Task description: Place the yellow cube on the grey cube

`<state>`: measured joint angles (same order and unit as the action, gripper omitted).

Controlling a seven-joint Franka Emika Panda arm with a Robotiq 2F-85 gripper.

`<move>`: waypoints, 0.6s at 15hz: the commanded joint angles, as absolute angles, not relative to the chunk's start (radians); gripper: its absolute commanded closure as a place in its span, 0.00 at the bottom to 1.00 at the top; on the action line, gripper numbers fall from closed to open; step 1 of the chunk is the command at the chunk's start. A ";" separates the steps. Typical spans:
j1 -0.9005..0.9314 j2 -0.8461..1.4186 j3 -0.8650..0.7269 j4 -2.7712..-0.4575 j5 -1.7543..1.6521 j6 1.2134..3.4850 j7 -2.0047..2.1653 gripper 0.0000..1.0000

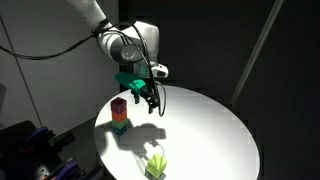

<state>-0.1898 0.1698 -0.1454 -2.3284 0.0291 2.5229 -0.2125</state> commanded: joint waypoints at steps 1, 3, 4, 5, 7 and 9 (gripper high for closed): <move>-0.178 0.079 -0.146 -2.388 0.011 2.498 -0.189 0.00; -0.176 0.034 -0.149 -2.414 0.006 2.478 -0.197 0.00; -0.176 0.013 -0.150 -2.426 0.005 2.471 -0.200 0.00; -0.176 -0.013 -0.150 -2.439 0.005 2.456 -0.209 0.00; -0.175 -0.062 -0.151 -2.460 0.008 2.427 -0.220 0.00; -0.173 -0.107 -0.152 -2.476 0.009 2.390 -0.230 0.00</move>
